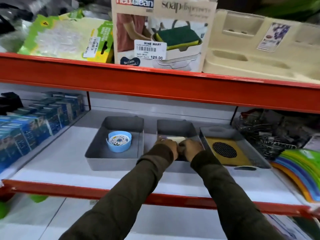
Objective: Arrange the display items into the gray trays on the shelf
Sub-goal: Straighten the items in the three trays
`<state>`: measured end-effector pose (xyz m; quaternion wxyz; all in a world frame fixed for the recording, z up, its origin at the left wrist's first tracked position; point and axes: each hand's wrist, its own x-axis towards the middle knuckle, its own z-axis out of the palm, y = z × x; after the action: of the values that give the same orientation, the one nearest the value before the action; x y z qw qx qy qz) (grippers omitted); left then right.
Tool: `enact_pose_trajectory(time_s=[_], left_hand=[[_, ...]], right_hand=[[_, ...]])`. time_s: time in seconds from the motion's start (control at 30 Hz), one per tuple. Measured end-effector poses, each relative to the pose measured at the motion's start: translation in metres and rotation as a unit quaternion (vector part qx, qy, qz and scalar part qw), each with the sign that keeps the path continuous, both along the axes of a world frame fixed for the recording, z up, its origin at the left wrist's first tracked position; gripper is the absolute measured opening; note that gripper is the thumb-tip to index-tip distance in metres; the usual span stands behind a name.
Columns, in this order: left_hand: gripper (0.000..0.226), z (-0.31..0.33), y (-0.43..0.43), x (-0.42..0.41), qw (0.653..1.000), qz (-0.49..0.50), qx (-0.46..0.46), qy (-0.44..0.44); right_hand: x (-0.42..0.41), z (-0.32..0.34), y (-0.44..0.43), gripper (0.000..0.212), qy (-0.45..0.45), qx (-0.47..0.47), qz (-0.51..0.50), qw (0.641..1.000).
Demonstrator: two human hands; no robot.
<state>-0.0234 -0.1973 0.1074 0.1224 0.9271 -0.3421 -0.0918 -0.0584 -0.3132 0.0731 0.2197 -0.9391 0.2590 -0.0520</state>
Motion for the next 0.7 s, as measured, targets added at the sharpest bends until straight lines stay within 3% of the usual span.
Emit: enact_pose_trajectory(time_s=[0.13,0.23,0.3,0.4,0.43,0.5,0.57,0.63,0.7], left_hand=[[0.045,-0.005,-0.01,-0.003,0.997,0.057,-0.011,0.047],[0.05,-0.006,-0.016,-0.004,0.966,0.119,-0.15,0.171],[0.046,-0.006,-0.02,-0.002,0.922,0.153,-0.24,0.263],[0.043,-0.008,-0.022,0.006,0.882,0.17,-0.304,0.317],[0.043,-0.009,-0.021,0.009,0.871,0.181,-0.324,0.322],[0.044,-0.011,-0.02,0.009,0.845,0.203,-0.35,0.35],[0.047,-0.012,-0.021,0.009,0.856,0.2,-0.333,0.341],[0.048,-0.011,-0.026,0.005,0.902,0.179,-0.289,0.267],[0.049,-0.007,-0.033,-0.005,0.925,0.152,-0.29,0.195]], right_hand=[[-0.003,-0.003,-0.003,0.026,-0.037,0.076,0.004,0.996],[-0.003,0.007,-0.009,0.03,-0.083,0.17,-0.02,0.982],[-0.004,0.013,-0.014,0.027,-0.111,0.287,-0.041,0.95],[-0.006,0.015,-0.02,0.008,-0.161,0.491,-0.1,0.85],[-0.007,0.015,-0.02,0.008,-0.165,0.521,-0.109,0.831],[-0.006,0.016,-0.02,0.011,-0.168,0.527,-0.108,0.826],[-0.006,0.019,-0.023,0.014,-0.18,0.506,-0.087,0.839],[-0.011,0.024,-0.032,0.011,-0.21,0.446,-0.046,0.869],[-0.024,0.03,-0.052,0.031,-0.263,0.417,-0.003,0.87]])
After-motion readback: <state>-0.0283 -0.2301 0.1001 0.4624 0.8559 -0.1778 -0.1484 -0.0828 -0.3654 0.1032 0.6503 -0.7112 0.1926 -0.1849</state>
